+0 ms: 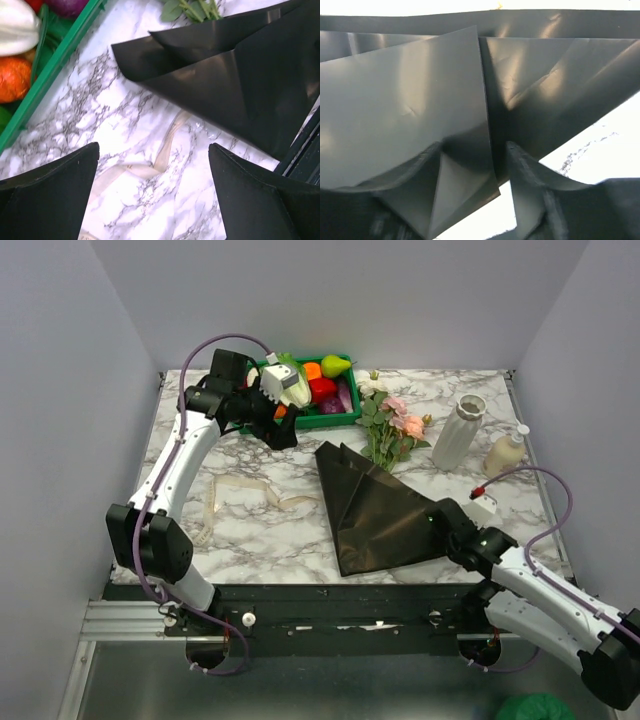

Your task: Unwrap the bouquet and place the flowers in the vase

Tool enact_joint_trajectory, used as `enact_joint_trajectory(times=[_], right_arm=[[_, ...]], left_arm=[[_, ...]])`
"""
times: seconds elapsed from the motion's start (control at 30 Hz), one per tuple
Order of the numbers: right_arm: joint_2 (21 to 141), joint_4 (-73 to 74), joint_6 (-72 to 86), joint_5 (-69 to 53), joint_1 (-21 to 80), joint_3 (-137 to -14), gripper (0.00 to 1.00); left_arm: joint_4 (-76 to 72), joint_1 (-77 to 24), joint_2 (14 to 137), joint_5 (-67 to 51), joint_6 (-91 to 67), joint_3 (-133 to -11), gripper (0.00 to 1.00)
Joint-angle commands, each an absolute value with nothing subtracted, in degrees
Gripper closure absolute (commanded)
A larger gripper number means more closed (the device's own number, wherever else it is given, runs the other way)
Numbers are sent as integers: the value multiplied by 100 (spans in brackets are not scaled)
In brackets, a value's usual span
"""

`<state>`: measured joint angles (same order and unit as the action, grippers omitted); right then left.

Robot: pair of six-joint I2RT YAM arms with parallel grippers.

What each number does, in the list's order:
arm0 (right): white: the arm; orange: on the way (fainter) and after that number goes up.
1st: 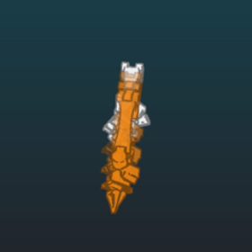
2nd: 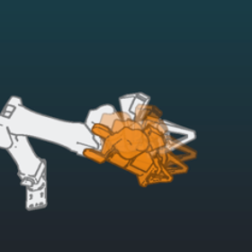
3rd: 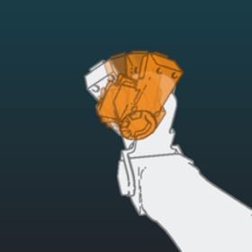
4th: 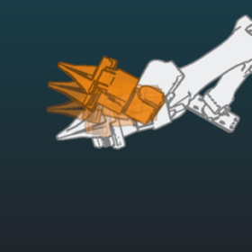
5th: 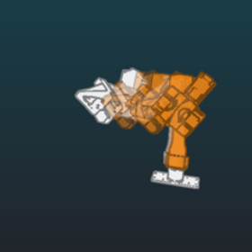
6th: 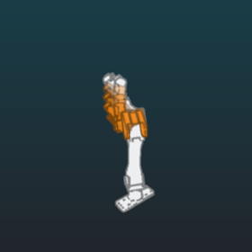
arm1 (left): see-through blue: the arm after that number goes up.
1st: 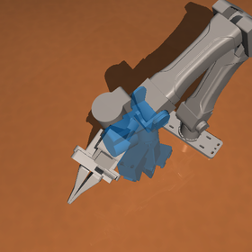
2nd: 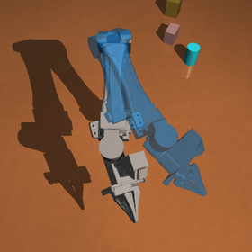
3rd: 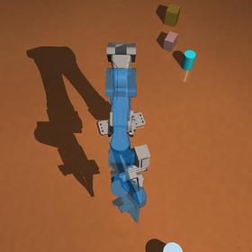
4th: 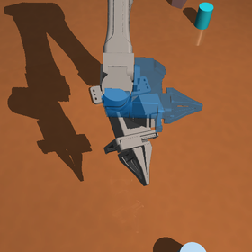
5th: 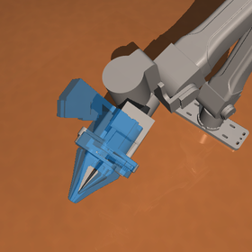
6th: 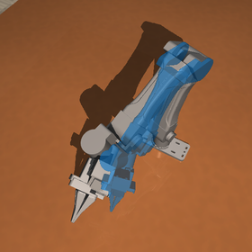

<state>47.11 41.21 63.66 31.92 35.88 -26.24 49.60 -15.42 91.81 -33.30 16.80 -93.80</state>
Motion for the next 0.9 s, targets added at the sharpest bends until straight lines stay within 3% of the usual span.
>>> enact_joint_trajectory(times=[0.0, 0.13, 0.17, 0.27, 0.33, 0.6, 0.87], right_arm=[[4176, 3542, 6364, 3393, 3568, -2566, 49], [3701, 3200, 5751, 3288, 3568, -2637, 63], [3648, 3182, 5696, 3261, 3577, -2663, 74], [3604, 3085, 5467, 3085, 3568, -2751, 93], [3612, 2928, 5257, 2910, 3568, -2795, 99], [3849, 1979, 4369, 2040, 3586, -3163, 99], [4876, 617, 3551, 775, 4016, -4428, 99]], left_arm=[[5150, -1240, 8755, -3463, 1644, -9220, 1], [5037, -1222, 8491, -3314, 1538, -8992, 1], [5036, -1222, 8438, -3313, 1460, -8939, 1], [5001, -1222, 8262, -3278, 1345, -8781, 1], [4931, -1222, 8069, -3173, 1213, -8666, 1], [4843, -1222, 7401, -2479, 835, -8350, 1], [4579, -1116, 6961, -1248, 246, -8332, 1]])
